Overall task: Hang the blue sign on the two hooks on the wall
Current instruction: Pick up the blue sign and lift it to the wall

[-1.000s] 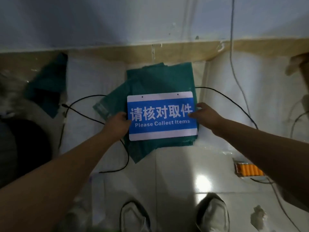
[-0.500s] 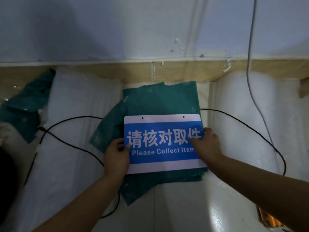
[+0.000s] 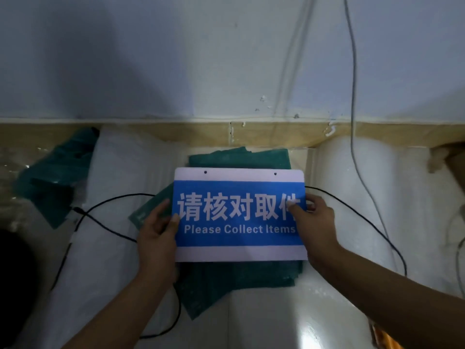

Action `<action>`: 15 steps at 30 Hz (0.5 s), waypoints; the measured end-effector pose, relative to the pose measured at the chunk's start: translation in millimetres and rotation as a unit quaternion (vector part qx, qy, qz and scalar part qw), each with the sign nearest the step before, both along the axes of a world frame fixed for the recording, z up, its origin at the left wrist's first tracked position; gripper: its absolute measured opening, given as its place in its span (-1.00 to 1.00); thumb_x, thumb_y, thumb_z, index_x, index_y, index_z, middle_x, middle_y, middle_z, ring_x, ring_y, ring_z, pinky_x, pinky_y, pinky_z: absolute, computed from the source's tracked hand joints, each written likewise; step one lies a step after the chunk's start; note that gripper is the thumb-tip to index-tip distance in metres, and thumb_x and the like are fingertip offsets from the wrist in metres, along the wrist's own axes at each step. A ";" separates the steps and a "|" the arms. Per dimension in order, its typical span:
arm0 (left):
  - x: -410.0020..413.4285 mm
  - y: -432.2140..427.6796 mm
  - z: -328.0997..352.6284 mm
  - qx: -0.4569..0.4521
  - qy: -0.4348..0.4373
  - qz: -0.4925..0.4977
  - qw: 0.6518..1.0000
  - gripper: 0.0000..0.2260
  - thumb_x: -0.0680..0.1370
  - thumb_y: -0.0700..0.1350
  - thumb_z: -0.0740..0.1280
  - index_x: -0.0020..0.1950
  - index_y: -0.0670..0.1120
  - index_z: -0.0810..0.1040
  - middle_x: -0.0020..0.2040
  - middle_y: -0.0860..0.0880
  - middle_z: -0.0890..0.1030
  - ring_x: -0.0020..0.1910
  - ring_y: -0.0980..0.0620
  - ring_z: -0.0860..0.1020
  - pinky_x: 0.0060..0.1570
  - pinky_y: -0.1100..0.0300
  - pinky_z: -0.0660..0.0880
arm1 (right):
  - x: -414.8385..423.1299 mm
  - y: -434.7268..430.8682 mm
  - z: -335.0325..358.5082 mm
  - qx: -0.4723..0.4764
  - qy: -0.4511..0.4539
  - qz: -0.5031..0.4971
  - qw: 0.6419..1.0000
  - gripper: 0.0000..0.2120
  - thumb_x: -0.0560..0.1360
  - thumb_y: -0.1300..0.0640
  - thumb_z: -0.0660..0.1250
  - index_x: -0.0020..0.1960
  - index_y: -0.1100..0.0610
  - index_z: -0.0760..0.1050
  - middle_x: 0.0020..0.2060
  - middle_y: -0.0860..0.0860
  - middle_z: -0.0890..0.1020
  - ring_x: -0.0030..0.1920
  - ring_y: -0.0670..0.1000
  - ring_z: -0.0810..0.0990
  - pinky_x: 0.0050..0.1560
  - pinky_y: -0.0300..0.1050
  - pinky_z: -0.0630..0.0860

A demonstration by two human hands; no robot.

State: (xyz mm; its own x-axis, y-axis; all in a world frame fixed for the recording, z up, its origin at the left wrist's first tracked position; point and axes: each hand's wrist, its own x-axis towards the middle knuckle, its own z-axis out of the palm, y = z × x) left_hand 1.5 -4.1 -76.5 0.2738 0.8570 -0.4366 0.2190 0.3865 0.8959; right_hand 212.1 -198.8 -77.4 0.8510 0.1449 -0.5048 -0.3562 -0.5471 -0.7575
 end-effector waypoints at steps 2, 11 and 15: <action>2.4 3.1 46.3 0.027 -0.003 -0.009 1.000 -0.65 0.58 -0.20 0.40 0.33 0.08 0.60 0.06 -0.03 0.72 0.06 0.02 0.67 0.01 0.12 0.59 | -1.6 4.5 45.7 0.006 -0.018 0.007 1.000 -0.43 0.38 -0.24 0.45 0.32 -0.09 0.43 0.20 0.07 0.56 -0.01 0.04 0.69 -0.15 0.03 0.70; 20.6 12.9 380.9 0.115 -0.027 -0.006 0.993 -0.78 0.53 -0.18 0.46 0.09 0.10 0.66 0.01 -0.02 0.71 -0.19 0.19 0.69 -0.11 0.14 0.62 | -0.7 9.9 384.8 0.058 -0.080 -0.029 0.995 -0.48 0.38 -0.21 0.46 0.27 -0.08 0.45 0.15 -0.01 0.59 0.06 0.01 0.64 0.02 0.14 0.66; 25.6 19.2 576.1 0.184 -0.007 -0.039 0.982 -0.75 0.50 -0.19 0.49 0.09 0.12 0.67 -0.02 -0.04 0.73 -0.13 -0.04 0.71 -0.20 0.18 0.60 | 7.8 1.8 595.0 0.083 -0.124 -0.014 0.989 -0.52 0.42 -0.18 0.47 0.27 -0.07 0.47 0.14 -0.02 0.62 0.07 -0.01 0.64 0.09 0.11 0.62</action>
State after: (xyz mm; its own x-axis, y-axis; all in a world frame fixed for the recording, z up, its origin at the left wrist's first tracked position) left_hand 27.2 15.1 499.5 0.3489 0.9322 -0.0963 0.2218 0.0176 0.9749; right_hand 219.9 -197.0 517.6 0.9507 0.1827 -0.2507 -0.1610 -0.4003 -0.9021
